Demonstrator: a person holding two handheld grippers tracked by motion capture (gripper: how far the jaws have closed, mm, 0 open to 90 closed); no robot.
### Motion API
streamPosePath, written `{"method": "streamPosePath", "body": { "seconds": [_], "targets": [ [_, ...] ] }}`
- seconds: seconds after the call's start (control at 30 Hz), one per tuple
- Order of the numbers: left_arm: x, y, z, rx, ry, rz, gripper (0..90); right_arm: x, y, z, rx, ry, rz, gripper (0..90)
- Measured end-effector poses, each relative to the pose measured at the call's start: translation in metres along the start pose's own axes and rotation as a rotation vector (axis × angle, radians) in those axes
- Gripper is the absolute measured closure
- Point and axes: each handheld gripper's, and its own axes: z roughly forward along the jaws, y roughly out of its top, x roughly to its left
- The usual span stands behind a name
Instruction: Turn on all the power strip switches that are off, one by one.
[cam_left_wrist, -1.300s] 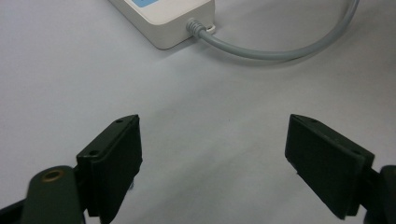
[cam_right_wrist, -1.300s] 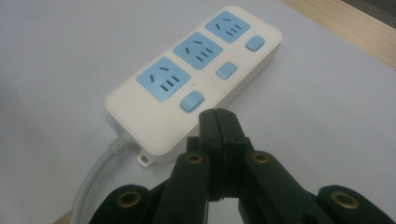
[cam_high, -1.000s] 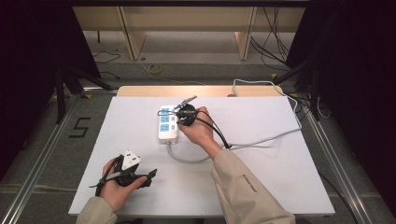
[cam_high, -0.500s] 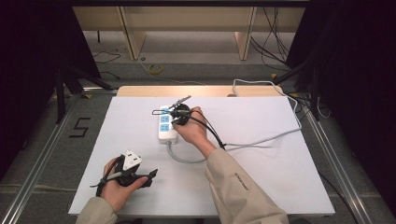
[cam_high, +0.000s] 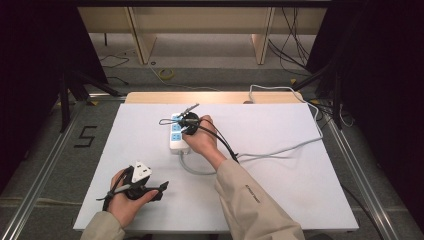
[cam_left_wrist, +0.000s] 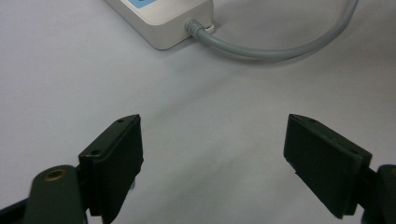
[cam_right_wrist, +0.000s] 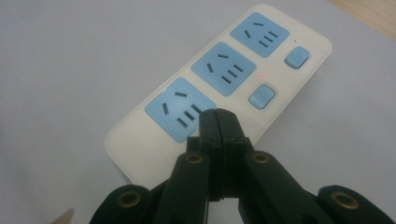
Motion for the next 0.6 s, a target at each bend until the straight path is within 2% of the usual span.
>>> {"method": "streamPosePath", "body": {
  "seconds": [0.33, 0.6],
  "targets": [
    [-0.0001, 0.0001, -0.0005, -0.005, 0.000, -0.003, 19.7, 0.0009, 0.0002, 0.0008, 0.003, -0.013, -0.004, 90.0],
    [0.0005, 0.0001, -0.0011, -0.006, 0.003, -0.005, 19.7, 0.0046, -0.0013, 0.0051, 0.020, -0.027, -0.036, 90.0]
  ]
}}
